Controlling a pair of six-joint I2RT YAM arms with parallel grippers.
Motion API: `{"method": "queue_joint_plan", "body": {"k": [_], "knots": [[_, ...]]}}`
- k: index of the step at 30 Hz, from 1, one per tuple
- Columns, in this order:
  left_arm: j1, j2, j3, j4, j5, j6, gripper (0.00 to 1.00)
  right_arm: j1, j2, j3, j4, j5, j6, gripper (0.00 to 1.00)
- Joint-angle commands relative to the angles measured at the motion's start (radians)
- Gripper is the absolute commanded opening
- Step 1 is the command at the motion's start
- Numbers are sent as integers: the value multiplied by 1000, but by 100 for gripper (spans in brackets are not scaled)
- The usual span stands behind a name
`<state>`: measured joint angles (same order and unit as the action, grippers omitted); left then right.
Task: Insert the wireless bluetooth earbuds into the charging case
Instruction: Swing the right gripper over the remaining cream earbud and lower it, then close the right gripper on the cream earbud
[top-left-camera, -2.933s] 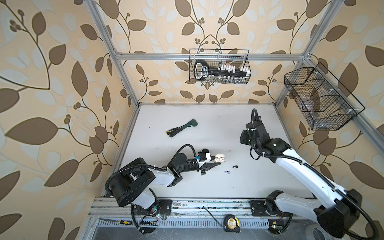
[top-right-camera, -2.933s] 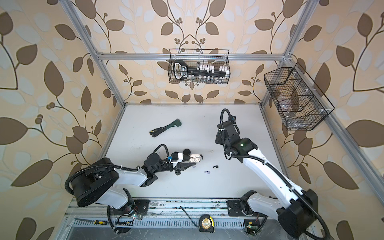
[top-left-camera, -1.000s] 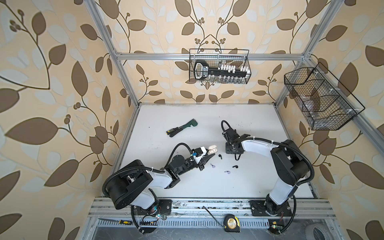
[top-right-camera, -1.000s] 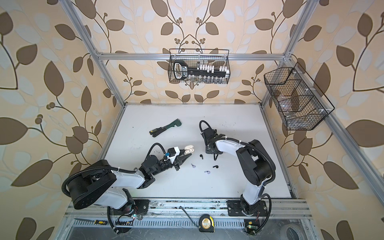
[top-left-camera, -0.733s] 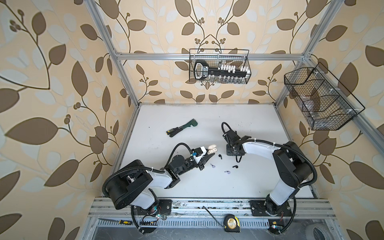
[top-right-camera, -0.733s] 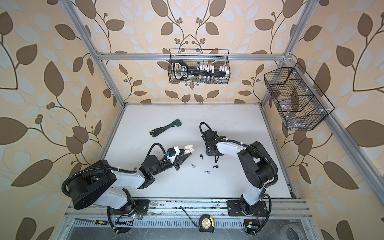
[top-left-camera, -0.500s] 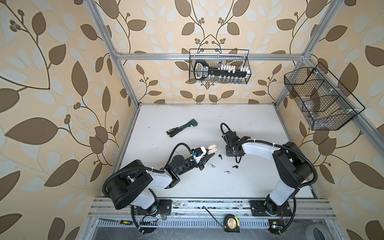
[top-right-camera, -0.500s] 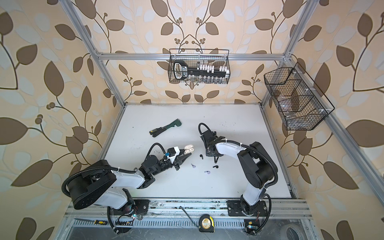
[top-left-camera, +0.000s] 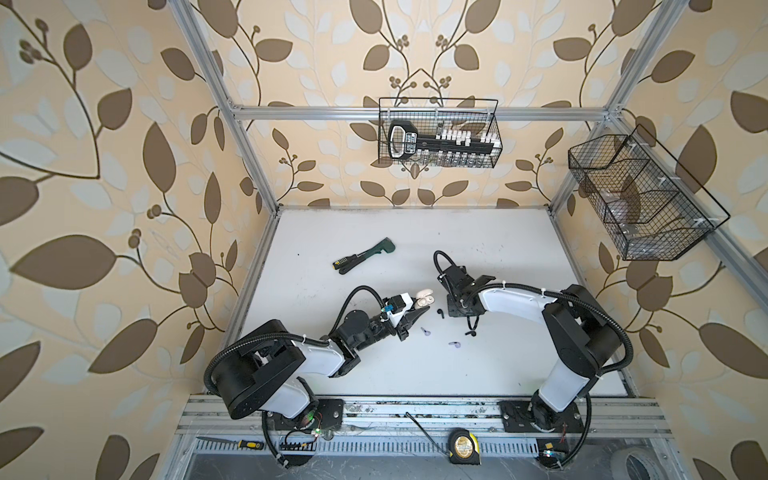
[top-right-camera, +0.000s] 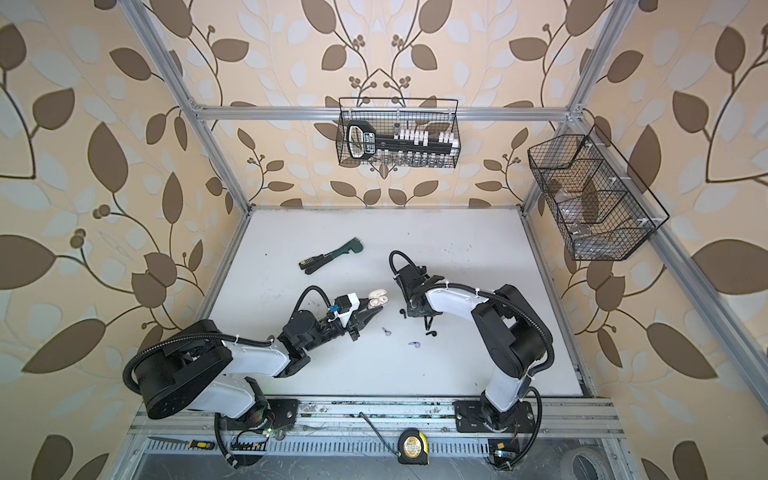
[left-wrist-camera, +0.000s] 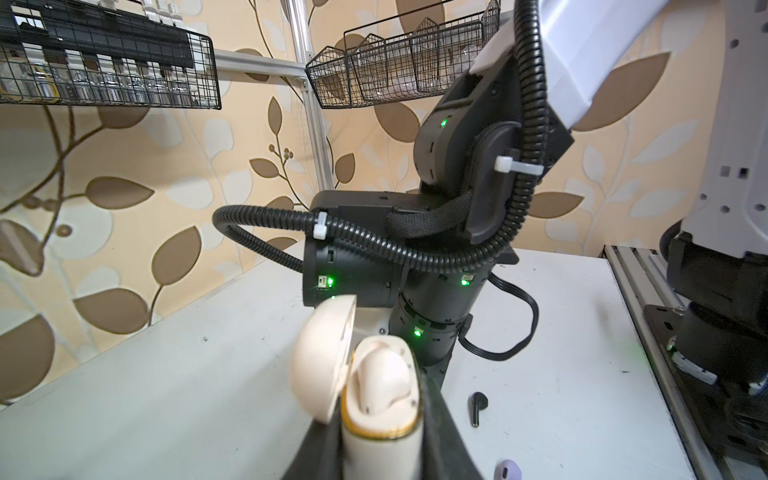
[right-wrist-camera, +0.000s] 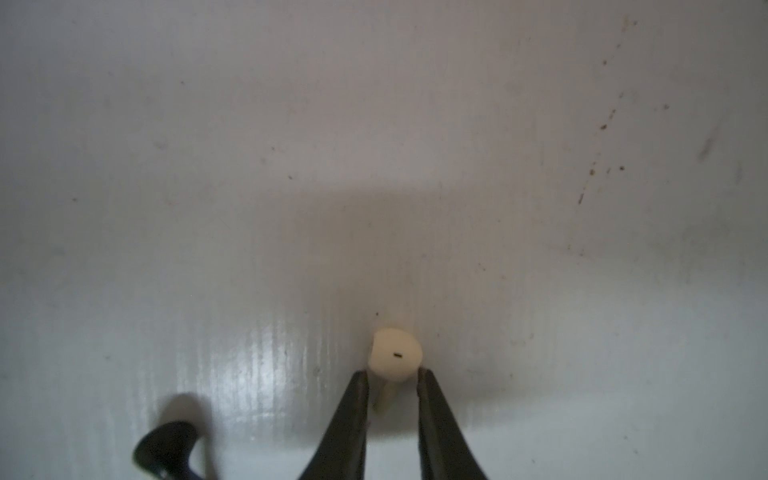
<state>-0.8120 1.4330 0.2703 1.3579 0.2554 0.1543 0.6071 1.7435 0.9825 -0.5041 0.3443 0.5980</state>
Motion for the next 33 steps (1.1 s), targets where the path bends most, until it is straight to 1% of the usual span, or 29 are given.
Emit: {"method": "queue_joint_plan", "body": {"k": [1, 4, 10, 17, 21, 33], "knots": [[-6, -26, -2, 66, 5, 13, 0, -2, 58, 1, -63, 1, -4, 19], [-6, -29, -3, 66, 6, 13, 0, -6, 66, 1, -59, -4, -6, 19], [-6, -28, -2, 66, 5, 13, 0, -20, 86, 10, -58, -10, -10, 26], [-6, -28, -2, 66, 7, 13, 0, -29, 119, 23, -50, -35, -20, 27], [-6, -28, -3, 66, 7, 13, 0, -35, 133, 29, -50, -41, -23, 26], [-6, -23, 1, 66, 11, 6, 0, -23, 121, 32, -61, -14, -21, 13]]}}
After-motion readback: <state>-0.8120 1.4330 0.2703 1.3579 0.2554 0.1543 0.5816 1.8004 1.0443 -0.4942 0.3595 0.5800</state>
